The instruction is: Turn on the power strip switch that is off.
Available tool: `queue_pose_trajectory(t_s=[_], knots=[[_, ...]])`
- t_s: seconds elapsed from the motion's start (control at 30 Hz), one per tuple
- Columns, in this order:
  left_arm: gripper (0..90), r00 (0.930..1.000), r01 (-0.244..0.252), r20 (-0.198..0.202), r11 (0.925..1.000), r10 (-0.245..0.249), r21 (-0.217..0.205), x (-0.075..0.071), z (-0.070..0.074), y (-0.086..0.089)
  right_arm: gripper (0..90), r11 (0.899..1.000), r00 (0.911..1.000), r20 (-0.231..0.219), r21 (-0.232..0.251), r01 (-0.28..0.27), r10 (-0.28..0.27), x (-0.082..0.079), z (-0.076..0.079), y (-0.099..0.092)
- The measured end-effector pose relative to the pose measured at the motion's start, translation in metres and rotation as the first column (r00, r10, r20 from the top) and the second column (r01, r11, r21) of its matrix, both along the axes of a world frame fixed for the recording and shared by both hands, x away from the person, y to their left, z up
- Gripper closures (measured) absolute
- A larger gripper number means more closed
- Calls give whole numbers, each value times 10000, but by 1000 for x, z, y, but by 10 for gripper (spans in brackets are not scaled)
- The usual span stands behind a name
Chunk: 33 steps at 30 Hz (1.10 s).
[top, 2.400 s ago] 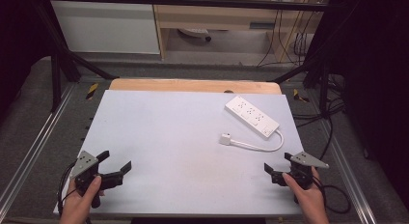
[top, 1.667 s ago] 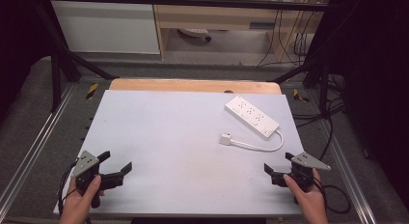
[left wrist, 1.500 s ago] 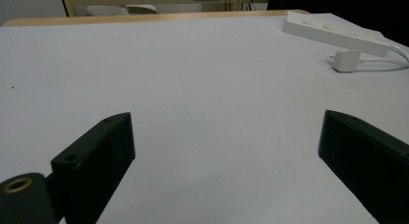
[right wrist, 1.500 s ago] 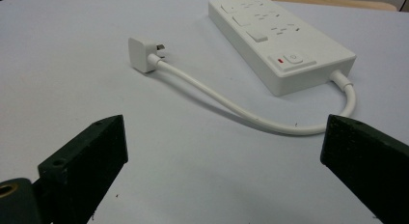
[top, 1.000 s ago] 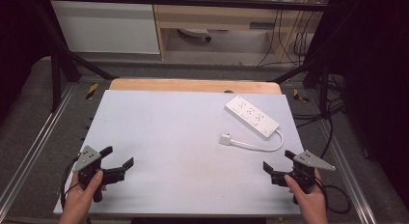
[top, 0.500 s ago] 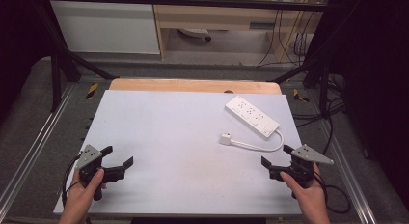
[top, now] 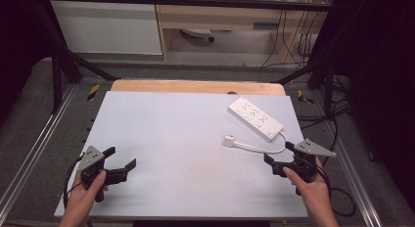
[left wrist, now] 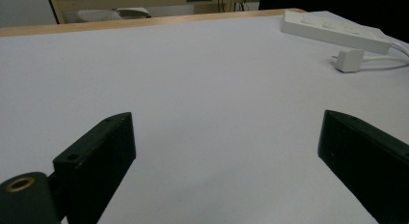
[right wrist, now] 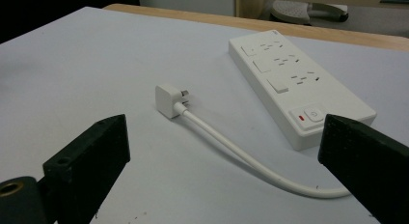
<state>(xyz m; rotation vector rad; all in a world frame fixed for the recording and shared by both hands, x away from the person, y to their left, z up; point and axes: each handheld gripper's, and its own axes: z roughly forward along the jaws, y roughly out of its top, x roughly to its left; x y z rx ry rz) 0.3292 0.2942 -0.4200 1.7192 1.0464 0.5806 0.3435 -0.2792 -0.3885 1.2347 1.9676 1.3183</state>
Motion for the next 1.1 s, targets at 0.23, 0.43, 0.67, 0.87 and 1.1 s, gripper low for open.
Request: queue_pose_trajectory(t_s=[0.23, 0.43, 0.67, 0.87, 1.1], knots=[[63, 9999, -113, -63, 9999, 113, -31, -2, -1, 0, 56, 9998, 9998, 24, -36, -191, 191, 7, 8, -2], [63, 9997, -211, -85, 9998, 211, -58, -3, -2, 3, 56, 9998, 9997, -123, -81, -206, 205, 18, 11, -4], [63, 9999, -141, -87, 9999, 141, 1, -5, -2, 3, 47, 9997, 9994, -306, -165, -185, 180, 32, 13, -5], [63, 9998, -147, -96, 9999, 147, -3, -5, -2, 3, 38, 9997, 9992, -354, -169, -184, 178, 42, 17, -7], [63, 9999, -118, -77, 9999, 118, 10, -5, -2, 2, 35, 9996, 9995, -270, -197, -191, 186, 49, 23, -6]])
